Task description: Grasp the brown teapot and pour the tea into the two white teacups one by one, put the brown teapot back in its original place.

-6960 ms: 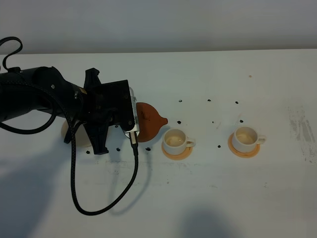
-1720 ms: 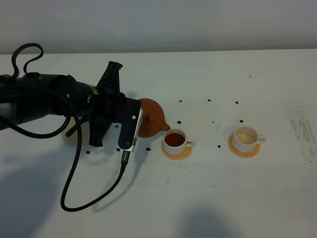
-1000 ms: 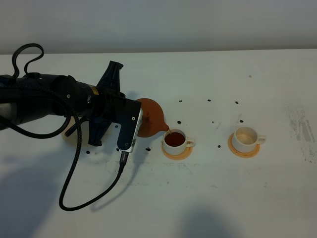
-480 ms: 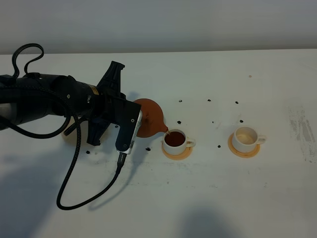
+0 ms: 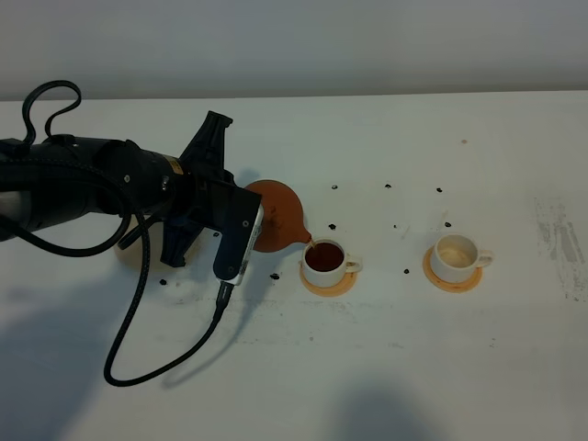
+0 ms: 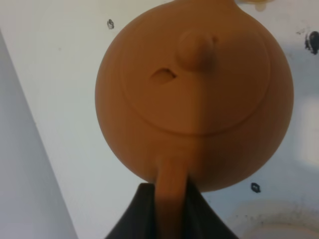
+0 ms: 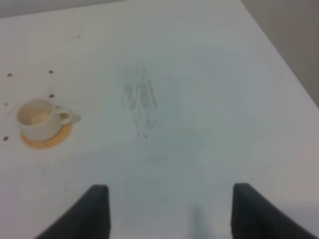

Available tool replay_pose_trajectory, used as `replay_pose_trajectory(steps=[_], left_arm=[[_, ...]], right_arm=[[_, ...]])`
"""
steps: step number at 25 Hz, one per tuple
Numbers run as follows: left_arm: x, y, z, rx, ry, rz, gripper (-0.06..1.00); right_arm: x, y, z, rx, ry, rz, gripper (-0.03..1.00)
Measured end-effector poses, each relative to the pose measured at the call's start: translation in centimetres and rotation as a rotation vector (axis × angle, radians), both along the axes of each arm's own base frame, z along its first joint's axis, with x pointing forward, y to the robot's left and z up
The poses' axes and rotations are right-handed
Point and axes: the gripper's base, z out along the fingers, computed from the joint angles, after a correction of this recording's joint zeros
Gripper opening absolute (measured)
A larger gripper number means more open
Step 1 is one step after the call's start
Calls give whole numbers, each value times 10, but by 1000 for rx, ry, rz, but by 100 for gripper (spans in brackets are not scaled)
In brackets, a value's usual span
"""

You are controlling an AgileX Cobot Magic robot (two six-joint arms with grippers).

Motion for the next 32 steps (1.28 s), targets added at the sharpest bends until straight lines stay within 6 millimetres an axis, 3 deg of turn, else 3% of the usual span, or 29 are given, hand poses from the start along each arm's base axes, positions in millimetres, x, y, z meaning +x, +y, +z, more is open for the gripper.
replay_pose_trajectory(steps=[24, 32], left_arm=[[0, -2, 0, -1, -6, -10, 8], [-5, -3, -2, -114, 116, 155, 8]], right_arm=[[0, 0, 0, 0, 0, 0, 51], [0, 0, 0, 1, 0, 0, 51]])
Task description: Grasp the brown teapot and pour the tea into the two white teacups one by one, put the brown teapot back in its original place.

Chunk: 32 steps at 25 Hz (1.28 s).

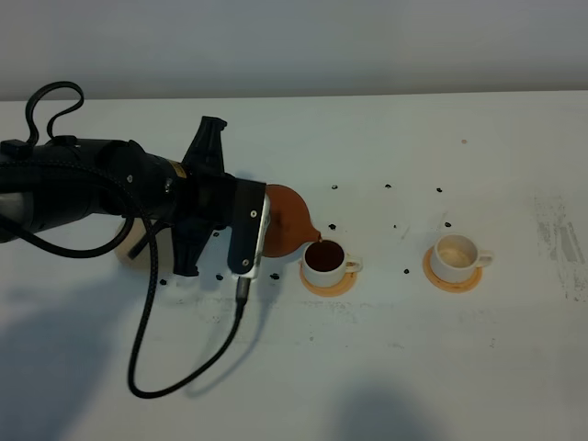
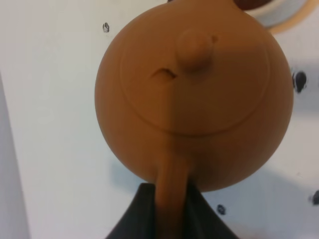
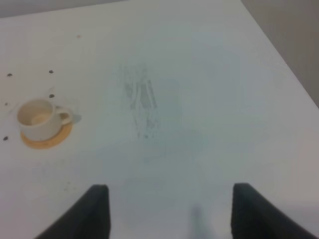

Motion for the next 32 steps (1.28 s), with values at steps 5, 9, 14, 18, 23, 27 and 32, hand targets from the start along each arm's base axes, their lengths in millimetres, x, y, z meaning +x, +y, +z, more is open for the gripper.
replay_pose_trajectory(steps=[5, 9, 14, 18, 23, 27, 32], left_arm=[[-3, 0, -2, -47, 71, 81, 8], [-9, 1, 1, -66, 146, 116, 8], [-17, 3, 17, -126, 197, 193, 8], [-28, 12, 22, -171, 236, 281, 8], [-47, 22, 15, -195, 316, 383, 8], [-58, 28, 8, -198, 362, 433, 8], [-70, 34, -12, -183, 395, 474, 8]], right_arm=[[0, 0, 0, 0, 0, 0, 51], [0, 0, 0, -1, 0, 0, 51], [0, 0, 0, -1, 0, 0, 51], [0, 0, 0, -1, 0, 0, 51], [0, 0, 0, -1, 0, 0, 51], [0, 0, 0, -1, 0, 0, 51], [0, 0, 0, -1, 0, 0, 51]])
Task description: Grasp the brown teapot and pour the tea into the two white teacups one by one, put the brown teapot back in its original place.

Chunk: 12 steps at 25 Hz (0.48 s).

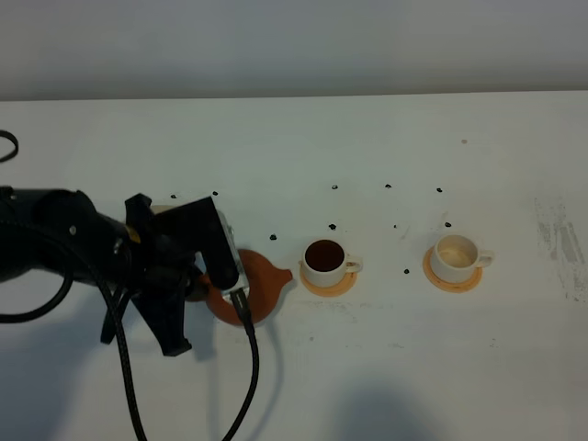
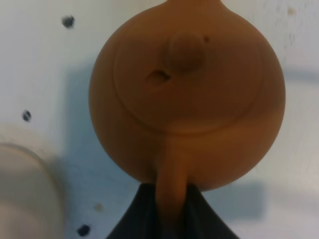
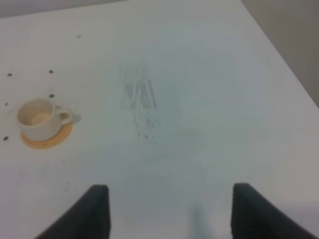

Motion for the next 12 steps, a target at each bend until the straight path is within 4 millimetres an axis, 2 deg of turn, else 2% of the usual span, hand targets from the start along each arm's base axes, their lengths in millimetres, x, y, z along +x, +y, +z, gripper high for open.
replay_pose_trajectory(steps=[5, 12], left_arm=[[-5, 3, -23, 8, 45, 40, 8], [-5, 4, -29, -13, 65, 85, 8]], right_arm=[[0, 0, 0, 0, 0, 0, 51], [0, 0, 0, 0, 0, 0, 51]])
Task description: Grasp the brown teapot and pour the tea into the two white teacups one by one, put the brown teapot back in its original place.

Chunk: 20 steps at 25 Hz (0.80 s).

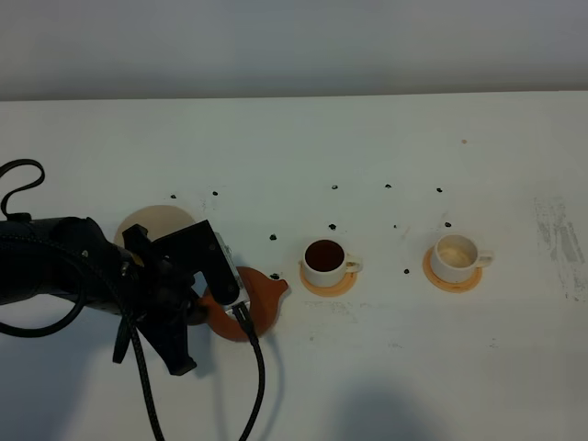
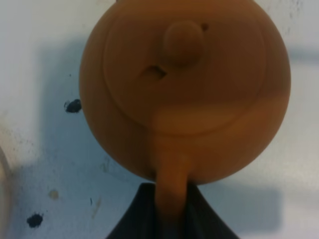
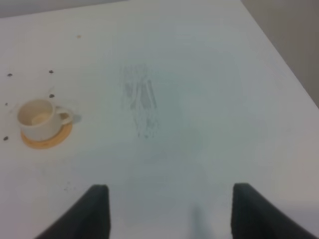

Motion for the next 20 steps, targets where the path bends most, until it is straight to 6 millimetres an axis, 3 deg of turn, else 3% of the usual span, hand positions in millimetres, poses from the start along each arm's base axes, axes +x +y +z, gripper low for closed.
replay_pose_trajectory(steps=[11, 15, 20], left_arm=[[-1, -1, 47, -70, -138, -22, 8], [13, -9, 66, -99, -184, -32, 8], [44, -29, 87, -129, -209, -63, 8]], right_arm=[[0, 0, 0, 0, 0, 0, 51], [0, 0, 0, 0, 0, 0, 51], [0, 0, 0, 0, 0, 0, 51]])
